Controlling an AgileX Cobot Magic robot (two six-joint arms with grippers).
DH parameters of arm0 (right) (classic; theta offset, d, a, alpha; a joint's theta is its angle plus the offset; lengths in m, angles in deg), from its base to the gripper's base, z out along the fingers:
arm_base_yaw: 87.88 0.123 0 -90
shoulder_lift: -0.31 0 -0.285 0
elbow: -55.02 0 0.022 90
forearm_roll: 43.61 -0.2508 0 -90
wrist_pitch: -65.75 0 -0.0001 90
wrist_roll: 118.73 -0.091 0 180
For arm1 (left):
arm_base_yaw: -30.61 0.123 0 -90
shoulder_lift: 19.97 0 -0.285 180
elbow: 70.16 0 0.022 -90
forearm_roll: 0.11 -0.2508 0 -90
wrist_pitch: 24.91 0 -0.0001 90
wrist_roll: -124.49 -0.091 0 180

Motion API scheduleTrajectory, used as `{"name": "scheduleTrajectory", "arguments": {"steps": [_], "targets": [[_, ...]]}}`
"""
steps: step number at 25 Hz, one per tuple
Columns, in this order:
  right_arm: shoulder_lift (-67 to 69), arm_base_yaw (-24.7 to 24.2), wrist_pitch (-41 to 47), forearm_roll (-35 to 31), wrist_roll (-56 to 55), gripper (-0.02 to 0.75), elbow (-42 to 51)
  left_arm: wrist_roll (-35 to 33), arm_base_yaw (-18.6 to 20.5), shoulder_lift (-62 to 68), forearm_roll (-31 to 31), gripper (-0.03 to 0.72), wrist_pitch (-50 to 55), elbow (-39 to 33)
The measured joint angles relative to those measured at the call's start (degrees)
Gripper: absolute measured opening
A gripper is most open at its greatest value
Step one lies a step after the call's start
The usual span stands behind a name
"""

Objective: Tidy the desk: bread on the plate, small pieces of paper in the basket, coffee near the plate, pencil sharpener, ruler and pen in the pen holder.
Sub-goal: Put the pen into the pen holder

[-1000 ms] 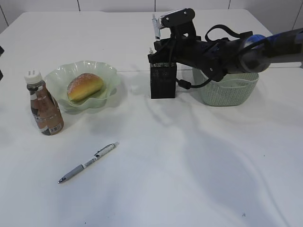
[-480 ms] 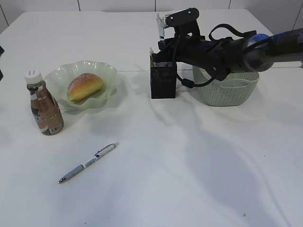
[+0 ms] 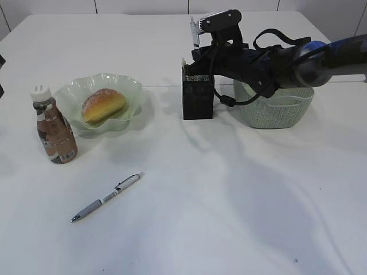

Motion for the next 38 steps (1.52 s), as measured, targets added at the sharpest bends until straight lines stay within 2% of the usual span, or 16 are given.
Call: {"name": "scheduleTrajectory", "arguments": {"steps": [6,16,20,26,38], "targets": [[0.0,0.0,0.1,0.0,0.0,0.109,0.0,0.0,0.0,0.0,0.0,0.285,0.7,0.0],[0.0,0.0,3.3,0.1,-0.3,0.185,0.0,0.0,0.0,0.0,0.1,0.285,0.9,0.0],[0.0,0.0,4.2,0.2,-1.3,0.248,0.0,0.0,0.0,0.0,0.1,0.285,0.9,0.0],[0.0,0.0,5.1,0.5,-3.3,0.268,0.0,0.1,0.0,0.0,0.1,0.285,0.9,0.0],[-9.4,0.0,19.7,0.5,-8.4,0.274,0.1,0.1,0.0,0.0,-0.8,0.285,0.9,0.0]]}}
